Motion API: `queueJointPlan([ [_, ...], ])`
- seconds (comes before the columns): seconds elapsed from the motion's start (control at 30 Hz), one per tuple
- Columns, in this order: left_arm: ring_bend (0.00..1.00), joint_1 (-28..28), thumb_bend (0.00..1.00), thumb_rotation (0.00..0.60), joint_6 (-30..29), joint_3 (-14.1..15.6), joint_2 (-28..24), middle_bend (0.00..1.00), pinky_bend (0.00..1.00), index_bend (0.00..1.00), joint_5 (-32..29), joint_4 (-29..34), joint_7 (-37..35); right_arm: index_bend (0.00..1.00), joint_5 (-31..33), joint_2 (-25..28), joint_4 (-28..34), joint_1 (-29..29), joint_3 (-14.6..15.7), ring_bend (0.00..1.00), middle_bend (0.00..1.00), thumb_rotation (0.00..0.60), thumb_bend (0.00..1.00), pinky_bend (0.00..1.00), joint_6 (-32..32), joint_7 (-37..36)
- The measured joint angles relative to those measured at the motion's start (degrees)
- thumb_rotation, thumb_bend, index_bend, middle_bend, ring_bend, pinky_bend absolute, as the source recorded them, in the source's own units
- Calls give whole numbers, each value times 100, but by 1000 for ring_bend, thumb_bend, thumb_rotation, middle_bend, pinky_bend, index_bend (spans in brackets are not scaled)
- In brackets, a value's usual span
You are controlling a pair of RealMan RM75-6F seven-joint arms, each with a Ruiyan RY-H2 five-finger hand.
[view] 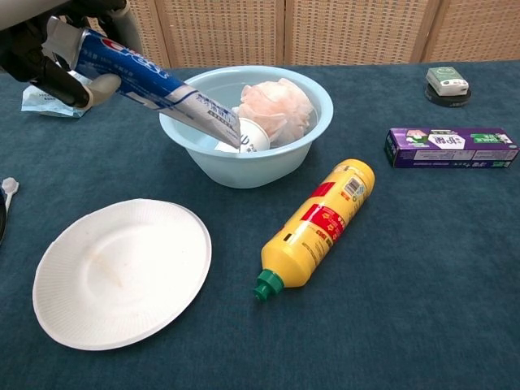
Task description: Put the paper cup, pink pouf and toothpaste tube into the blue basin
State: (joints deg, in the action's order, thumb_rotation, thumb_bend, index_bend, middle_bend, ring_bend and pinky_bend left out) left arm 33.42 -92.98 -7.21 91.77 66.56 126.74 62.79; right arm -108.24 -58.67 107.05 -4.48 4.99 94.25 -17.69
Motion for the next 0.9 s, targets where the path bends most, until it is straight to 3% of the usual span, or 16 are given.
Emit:
queueJointPlan([
  [0.23, 453, 98, 448, 600, 104, -318, 106, 455, 465, 842, -17, -329, -7, 165, -4, -1, -3, -4, 5, 0, 0, 600, 131, 217, -23, -9],
  [0.57, 452, 534, 430, 600, 497, -1065, 297, 452, 464, 843, -779, -1116, 79, 165, 52, -38, -45, -23, -22, 0, 0, 600, 131, 217, -82, 34],
  [0.63, 426, 617, 412, 600, 587, -1141, 344, 407, 464, 815, -959, -1263, 92, 165, 66, -37, -50, -26, -27, 0, 0, 600, 131, 217, -81, 5],
  [0.7, 325, 693, 392, 600, 701, -1209, 385, 291, 437, 697, -1244, -1350, 103, 165, 82, -34, -56, -26, -34, 0, 0, 600, 131, 217, -74, -24],
  [0.8, 77, 753, 357, 600, 840, -1266, 393, 45, 265, 380, -1646, -1356, 99, 164, 124, -22, -68, -32, -53, 0, 0, 600, 131, 217, -65, -85],
  [0.9, 0, 811, 325, 600, 1005, -1317, 343, 0, 138, 143, -2065, -1306, 48, 165, 130, -20, -73, -37, -53, 0, 0, 600, 131, 217, -81, -91],
])
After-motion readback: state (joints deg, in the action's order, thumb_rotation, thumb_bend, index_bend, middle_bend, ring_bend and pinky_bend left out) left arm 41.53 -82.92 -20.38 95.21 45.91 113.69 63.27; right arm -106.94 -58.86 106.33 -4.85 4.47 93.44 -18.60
